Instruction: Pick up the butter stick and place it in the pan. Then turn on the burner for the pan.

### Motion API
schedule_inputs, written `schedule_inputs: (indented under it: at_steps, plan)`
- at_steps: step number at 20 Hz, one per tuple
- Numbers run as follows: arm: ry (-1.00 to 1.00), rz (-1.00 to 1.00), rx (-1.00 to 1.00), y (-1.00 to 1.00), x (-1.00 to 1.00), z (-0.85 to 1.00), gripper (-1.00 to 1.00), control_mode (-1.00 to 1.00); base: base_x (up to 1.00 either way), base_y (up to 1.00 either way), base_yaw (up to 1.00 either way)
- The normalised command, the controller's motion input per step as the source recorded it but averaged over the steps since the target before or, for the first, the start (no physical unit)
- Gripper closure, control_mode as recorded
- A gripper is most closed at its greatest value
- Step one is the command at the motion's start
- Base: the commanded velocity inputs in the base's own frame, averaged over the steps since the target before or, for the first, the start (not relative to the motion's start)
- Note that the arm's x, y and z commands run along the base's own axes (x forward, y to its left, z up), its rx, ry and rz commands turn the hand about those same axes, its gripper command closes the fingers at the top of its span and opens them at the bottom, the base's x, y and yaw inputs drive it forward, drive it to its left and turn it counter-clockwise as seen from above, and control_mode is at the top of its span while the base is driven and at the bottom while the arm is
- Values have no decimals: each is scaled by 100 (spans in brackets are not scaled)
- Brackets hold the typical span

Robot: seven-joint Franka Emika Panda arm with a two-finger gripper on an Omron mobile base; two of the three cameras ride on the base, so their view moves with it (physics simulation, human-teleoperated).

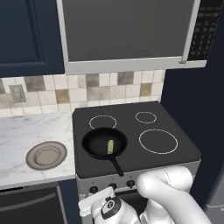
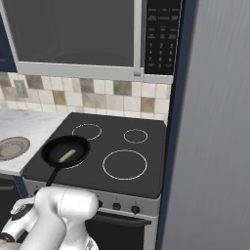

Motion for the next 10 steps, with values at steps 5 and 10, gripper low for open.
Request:
schedule_inputs:
  at_steps: [5,10]
  plan:
    - [0,0,0,0,4,0,100,-100,0,0,0]
    - [0,0,0,0,0,0,100,-100,0,0,0]
